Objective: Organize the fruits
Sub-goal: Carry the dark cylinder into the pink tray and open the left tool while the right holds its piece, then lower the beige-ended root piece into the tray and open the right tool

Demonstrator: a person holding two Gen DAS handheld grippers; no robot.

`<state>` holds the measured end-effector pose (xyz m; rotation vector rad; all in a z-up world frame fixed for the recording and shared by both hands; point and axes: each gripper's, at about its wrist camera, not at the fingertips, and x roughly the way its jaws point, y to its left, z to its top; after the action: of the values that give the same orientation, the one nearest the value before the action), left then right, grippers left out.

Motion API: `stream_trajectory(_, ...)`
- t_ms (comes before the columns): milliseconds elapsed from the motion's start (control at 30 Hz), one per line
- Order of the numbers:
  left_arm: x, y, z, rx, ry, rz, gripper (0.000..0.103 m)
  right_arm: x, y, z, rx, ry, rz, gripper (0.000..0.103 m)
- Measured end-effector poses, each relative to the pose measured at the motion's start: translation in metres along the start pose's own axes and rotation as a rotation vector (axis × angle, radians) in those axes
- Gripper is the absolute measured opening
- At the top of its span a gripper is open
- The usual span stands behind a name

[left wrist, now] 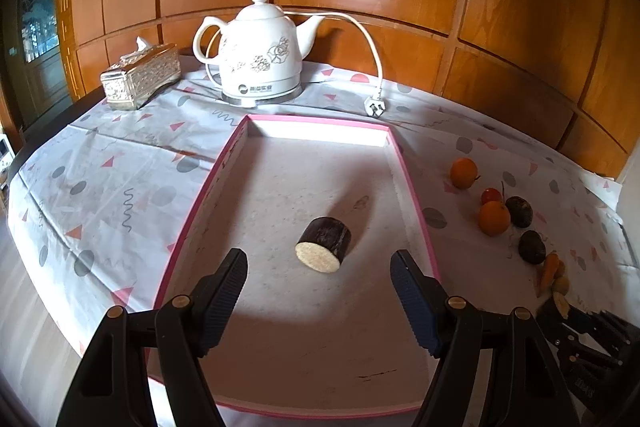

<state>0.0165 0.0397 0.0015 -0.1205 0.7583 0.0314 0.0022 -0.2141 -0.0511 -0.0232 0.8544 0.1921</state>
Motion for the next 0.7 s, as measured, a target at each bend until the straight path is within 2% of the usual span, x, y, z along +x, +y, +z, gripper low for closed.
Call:
stream_trajectory(300,0.003,0.032,0.002,-0.085,-0.008,0.046,0.075,0.008,0.067,0.051,-0.095,-0.052,0.182,0.035)
stream_trajectory(533,0.005,0.057,0.003,-0.148,-0.008,0.086,0.075,0.022,0.118,0.076,-0.172,-0.077,0.226,0.035)
stream_trajectory(700,0.006,0.060,0.001,-0.156,-0.004,0.091,0.075,0.041,0.140,0.078,-0.192,-0.033,0.221,0.035)
